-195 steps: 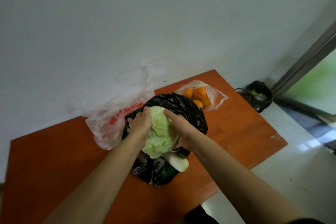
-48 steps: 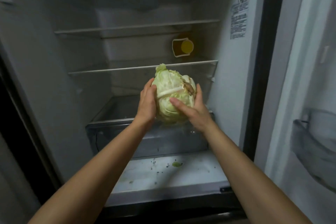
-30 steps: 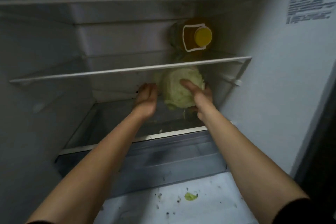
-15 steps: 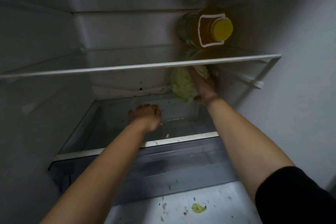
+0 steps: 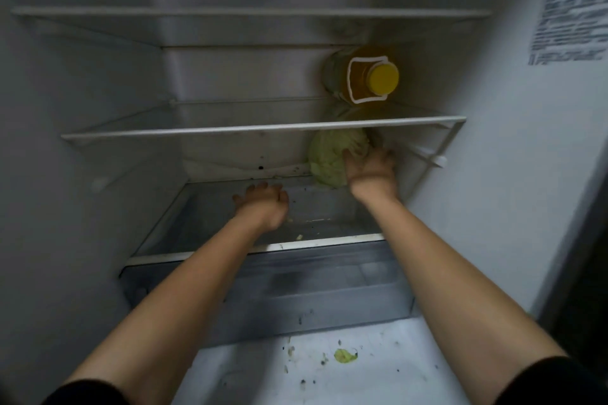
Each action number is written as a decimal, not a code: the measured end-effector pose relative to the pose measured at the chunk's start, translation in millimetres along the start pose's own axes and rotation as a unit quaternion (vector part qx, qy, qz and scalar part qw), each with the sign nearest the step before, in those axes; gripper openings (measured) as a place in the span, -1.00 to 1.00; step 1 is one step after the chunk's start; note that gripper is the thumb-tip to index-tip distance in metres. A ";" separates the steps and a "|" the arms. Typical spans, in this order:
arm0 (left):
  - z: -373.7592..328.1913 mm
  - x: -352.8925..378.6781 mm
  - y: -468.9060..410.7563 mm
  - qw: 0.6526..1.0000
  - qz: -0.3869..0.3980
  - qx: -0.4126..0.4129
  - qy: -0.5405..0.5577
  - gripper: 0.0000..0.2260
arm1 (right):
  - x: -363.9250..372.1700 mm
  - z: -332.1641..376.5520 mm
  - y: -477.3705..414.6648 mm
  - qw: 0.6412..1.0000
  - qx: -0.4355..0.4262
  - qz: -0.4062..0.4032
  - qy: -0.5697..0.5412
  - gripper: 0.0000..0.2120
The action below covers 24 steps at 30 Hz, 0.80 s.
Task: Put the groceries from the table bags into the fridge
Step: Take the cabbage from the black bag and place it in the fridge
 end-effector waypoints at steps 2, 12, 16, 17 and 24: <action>-0.3 -16.6 21.8 0.999 -0.046 0.014 0.001 -0.50 | -13.6 10.7 27.4 0.995 -0.063 0.023 0.073 -0.24; 42.4 -22.5 206.1 0.965 -0.257 -0.039 0.011 -0.43 | -22.2 20.9 160.0 0.962 -0.235 0.048 0.130 -0.35; 71.7 -6.5 275.7 0.965 -0.255 -0.060 -0.018 -0.46 | -17.2 27.2 214.4 0.956 -0.262 0.064 0.118 -0.34; 75.4 -7.4 290.6 0.964 -0.259 -0.059 -0.025 -0.47 | -18.3 31.8 227.2 0.954 -0.270 0.068 0.109 -0.34; 87.8 -48.3 406.5 0.944 -0.328 -0.008 -0.039 -0.51 | -50.6 90.4 318.8 0.951 -0.302 0.040 0.056 -0.32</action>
Point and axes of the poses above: each hand's wrist, its own y-axis away from the middle knuckle, its own x-axis out of the palm, z = x × y, the point moved 7 cm from there along -y, towards the middle knuckle, and after that the axes turned 5 degrees about -x, right-handed, at the moved point
